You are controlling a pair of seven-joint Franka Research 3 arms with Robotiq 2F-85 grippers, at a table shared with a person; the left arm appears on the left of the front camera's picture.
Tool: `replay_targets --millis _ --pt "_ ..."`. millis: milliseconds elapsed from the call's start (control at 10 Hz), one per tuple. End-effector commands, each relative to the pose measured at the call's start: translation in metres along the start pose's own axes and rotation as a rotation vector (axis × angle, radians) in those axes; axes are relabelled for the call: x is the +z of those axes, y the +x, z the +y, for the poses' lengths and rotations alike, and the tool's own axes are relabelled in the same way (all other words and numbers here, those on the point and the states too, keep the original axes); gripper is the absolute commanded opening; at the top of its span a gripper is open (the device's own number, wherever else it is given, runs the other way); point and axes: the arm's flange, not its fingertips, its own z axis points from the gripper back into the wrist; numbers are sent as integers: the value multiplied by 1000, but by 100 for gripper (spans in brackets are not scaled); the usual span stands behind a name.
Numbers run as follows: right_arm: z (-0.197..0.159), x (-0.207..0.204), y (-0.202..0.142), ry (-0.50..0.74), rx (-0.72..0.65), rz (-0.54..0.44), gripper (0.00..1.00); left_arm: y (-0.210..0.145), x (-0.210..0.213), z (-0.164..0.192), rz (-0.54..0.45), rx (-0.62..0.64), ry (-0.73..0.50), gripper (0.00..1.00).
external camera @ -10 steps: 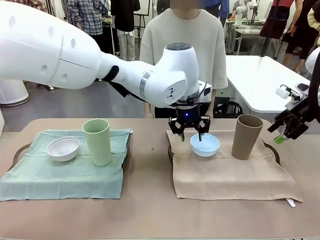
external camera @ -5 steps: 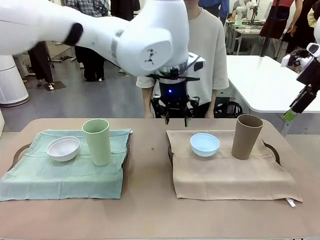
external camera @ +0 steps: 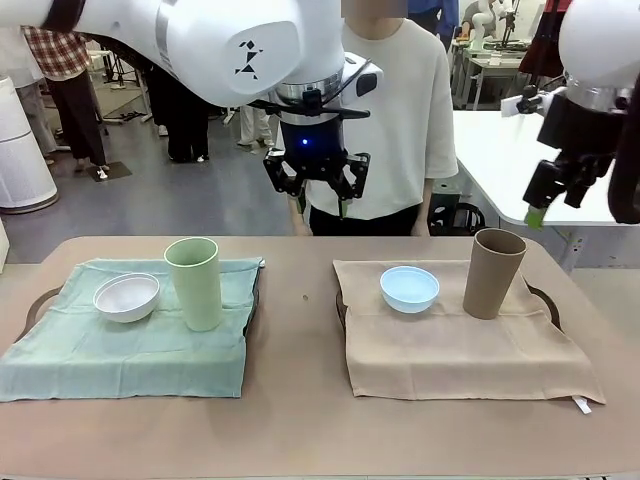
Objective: Set up a tray with a mat and arrange the tableware.
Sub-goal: Place the Picnic Bowl and Reusable plastic cup back onto the Handle tray in front of the human's position.
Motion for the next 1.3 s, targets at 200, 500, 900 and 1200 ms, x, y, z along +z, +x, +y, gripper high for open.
replay_targets --millis 200,500,900,1200 --pt "0 0 0 0 0 0 100 0 0 0 0 0 0 65" --pt "0 0 0 0 0 0 100 0 0 0 0 0 0 65" --pt "0 0 0 0 0 0 100 0 0 0 0 0 0 65" --pt "0 0 0 0 0 0 100 0 0 0 0 0 0 65"
